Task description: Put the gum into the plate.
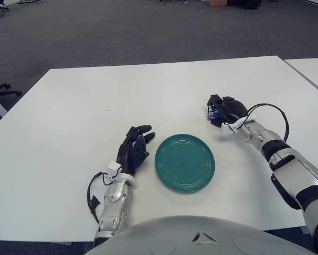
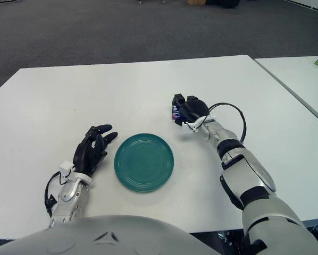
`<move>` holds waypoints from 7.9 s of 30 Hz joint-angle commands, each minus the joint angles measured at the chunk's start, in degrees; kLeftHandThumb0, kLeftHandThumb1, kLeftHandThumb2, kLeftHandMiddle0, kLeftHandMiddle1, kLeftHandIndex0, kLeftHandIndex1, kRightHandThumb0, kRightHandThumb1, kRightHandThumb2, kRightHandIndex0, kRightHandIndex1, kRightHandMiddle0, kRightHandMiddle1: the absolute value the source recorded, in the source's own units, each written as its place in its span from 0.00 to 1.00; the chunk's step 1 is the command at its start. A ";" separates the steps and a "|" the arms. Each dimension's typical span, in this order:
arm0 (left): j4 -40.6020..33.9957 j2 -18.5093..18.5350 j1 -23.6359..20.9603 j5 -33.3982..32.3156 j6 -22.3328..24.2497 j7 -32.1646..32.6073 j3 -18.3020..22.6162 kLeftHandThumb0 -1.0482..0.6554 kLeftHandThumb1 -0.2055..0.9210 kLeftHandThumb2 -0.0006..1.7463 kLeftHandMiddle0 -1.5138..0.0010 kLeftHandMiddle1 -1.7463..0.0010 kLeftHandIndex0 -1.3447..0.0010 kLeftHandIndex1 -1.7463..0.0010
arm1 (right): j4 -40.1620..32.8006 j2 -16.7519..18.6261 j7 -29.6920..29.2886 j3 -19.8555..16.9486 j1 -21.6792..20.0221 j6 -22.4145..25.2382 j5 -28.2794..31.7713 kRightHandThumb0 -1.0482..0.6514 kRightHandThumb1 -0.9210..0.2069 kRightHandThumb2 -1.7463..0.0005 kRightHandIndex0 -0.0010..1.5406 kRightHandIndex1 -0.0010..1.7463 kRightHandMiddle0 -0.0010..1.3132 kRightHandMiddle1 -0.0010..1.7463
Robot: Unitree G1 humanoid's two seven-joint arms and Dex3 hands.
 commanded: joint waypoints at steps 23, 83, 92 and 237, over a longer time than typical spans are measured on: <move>-0.18 -0.70 -0.05 0.70 1.02 0.63 -0.25 0.16 1.00 0.45 0.68 0.56 0.71 0.35 | -36.99 -11.76 33.92 -8.85 -3.04 0.87 6.91 0.37 0.31 0.43 0.60 1.00 0.33 1.00; -2.52 -1.20 0.11 -8.74 8.48 -1.39 1.88 0.18 1.00 0.48 0.66 0.47 0.73 0.31 | -88.93 -1.89 68.75 -0.67 13.97 11.36 6.48 0.38 0.26 0.48 0.57 1.00 0.29 1.00; -3.85 -1.60 0.22 -5.03 6.99 1.07 0.89 0.21 1.00 0.48 0.68 0.48 0.74 0.34 | -89.77 -1.95 70.50 -0.02 15.91 11.49 6.67 0.39 0.23 0.50 0.55 1.00 0.27 1.00; -5.30 -1.09 2.99 2.02 3.94 4.41 -0.14 0.10 1.00 0.54 0.61 0.90 0.80 0.39 | -81.49 24.60 23.15 -34.89 61.23 36.10 47.67 0.23 0.00 0.49 0.26 0.03 0.00 0.43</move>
